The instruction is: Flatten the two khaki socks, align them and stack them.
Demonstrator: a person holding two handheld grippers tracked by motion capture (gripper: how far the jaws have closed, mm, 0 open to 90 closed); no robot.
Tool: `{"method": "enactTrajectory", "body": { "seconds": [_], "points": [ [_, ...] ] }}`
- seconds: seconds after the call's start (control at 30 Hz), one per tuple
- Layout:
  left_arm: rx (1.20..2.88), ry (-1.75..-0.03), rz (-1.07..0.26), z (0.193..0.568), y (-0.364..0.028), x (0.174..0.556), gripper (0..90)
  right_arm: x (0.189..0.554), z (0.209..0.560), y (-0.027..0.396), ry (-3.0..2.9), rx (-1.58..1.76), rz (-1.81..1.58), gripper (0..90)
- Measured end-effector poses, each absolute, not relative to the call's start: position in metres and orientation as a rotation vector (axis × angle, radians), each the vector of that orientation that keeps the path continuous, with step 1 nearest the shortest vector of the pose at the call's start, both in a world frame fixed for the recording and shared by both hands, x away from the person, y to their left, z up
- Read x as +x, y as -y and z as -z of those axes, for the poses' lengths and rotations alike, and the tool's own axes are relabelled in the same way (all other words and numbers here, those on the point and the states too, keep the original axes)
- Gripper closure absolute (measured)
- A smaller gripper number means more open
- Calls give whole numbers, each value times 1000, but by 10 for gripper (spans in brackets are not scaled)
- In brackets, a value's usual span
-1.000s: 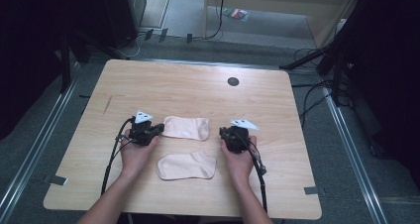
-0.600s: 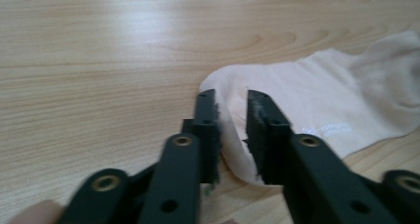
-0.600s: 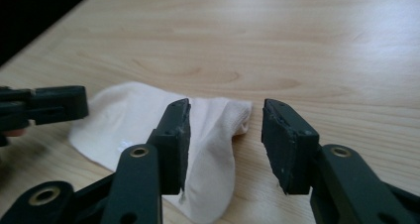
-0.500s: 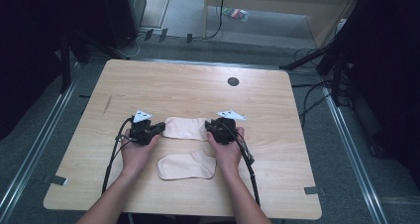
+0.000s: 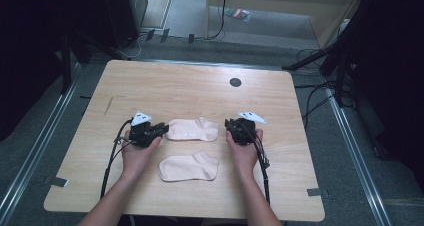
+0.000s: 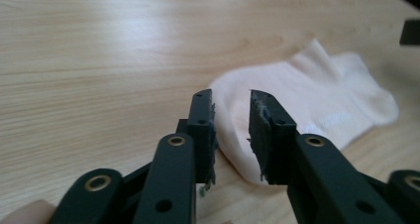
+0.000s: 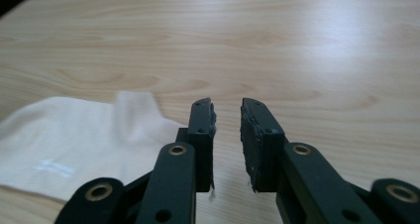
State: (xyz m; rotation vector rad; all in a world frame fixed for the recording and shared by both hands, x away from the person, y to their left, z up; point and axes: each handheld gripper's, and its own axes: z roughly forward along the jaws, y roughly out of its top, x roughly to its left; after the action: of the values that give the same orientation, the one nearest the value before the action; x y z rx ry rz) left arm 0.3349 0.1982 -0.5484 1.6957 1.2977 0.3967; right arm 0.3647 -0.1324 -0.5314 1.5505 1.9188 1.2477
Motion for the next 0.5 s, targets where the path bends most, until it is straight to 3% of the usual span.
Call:
{"method": "enactTrajectory", "body": {
  "seconds": [0.2, 0.5],
  "points": [
    [1677, -1369, -407, 549, -194, 343, 568, 374, 540, 107, -2037, 1452, -1265, 548],
    [1764, -1371, -446, 550, -186, 347, 651, 377, 549, 97, -2087, 1444, -1140, 547]
  ]
}}
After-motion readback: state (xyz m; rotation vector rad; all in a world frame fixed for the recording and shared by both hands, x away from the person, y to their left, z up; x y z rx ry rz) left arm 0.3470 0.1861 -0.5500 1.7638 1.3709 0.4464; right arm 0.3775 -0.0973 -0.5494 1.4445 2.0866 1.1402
